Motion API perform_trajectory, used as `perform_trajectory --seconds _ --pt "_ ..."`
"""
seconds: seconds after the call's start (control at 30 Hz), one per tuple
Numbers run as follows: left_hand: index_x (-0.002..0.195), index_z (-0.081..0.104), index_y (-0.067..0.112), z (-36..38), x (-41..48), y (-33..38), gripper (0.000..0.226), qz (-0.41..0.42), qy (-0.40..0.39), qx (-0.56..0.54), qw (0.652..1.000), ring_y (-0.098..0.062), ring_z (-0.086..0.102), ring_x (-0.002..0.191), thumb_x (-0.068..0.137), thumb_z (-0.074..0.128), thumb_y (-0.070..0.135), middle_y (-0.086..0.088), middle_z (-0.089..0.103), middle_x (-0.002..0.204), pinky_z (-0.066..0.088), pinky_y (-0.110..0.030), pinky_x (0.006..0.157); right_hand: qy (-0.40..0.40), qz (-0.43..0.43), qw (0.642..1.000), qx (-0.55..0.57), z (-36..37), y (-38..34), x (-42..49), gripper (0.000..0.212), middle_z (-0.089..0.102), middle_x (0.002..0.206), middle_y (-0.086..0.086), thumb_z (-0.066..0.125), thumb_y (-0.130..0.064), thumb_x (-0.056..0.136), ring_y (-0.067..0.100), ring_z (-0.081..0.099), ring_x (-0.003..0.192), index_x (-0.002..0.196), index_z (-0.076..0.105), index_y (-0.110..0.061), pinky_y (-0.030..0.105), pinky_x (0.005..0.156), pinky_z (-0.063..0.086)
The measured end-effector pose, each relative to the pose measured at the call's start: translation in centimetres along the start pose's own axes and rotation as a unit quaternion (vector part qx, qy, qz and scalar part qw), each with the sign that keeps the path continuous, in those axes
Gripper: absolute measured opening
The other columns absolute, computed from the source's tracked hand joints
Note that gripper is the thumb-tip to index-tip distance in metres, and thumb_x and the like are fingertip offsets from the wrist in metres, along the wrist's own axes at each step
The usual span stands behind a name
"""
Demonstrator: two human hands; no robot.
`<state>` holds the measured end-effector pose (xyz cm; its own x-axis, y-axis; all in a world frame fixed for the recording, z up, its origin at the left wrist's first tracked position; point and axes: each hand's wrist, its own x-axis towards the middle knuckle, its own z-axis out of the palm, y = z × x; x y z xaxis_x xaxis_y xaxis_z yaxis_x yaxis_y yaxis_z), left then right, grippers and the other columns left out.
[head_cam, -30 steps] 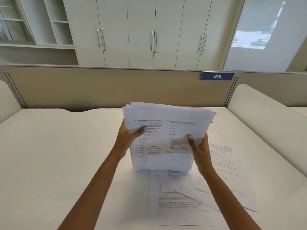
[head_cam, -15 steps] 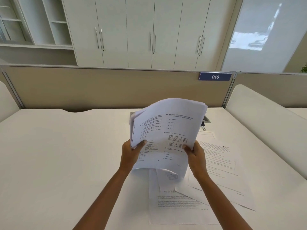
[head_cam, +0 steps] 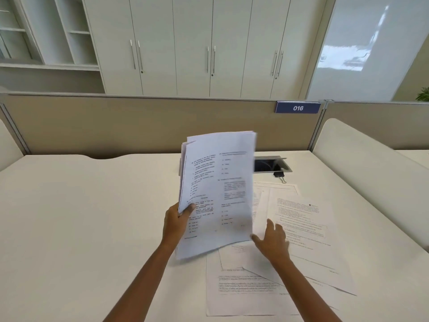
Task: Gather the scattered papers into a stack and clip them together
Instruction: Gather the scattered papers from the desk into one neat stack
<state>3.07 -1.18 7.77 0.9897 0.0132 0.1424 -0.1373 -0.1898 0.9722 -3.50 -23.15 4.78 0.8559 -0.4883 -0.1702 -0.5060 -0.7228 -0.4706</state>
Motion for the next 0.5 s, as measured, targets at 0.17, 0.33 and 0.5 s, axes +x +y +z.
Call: perform_trajectory --seconds 0.17,0.33,0.5 --pt "0.104 0.062 0.002 -0.6 0.5 -1.4 0.022 -0.1 0.045 -0.035 0.993 -0.034 0.064 0.082 0.089 0.057 0.017 -0.014 0.066 0.093 0.055 -0.044 0.078 -0.024 0.097 0.991 -0.093 1.2 0.4 0.3 0.1 0.006 0.153 0.023 0.048 -0.068 0.074 0.038 0.007 0.141 0.145 0.003 -0.013 0.056 0.108 0.02" --pt "0.108 0.062 -0.001 -1.1 0.4 -2.5 0.025 -0.164 0.055 -0.049 0.984 -0.038 0.066 0.092 0.088 0.057 0.014 -0.015 0.067 0.097 0.053 -0.051 0.088 -0.04 0.105 0.987 -0.113 0.9 -0.6 0.7 0.098 0.007 0.153 0.024 0.05 -0.062 0.075 0.04 0.01 0.14 0.146 0.0 -0.015 0.056 0.106 0.024" --pt "0.11 0.061 -0.002 -1.3 0.0 -2.6 0.025 -0.192 0.05 -0.069 0.978 -0.036 0.064 0.09 0.088 0.057 0.009 -0.019 0.066 0.104 0.052 -0.046 0.089 -0.042 0.103 0.986 -0.122 0.6 -0.9 0.9 0.093 0.011 0.152 0.023 0.055 -0.05 0.078 0.039 0.016 0.138 0.146 0.002 -0.014 0.055 0.104 0.029"
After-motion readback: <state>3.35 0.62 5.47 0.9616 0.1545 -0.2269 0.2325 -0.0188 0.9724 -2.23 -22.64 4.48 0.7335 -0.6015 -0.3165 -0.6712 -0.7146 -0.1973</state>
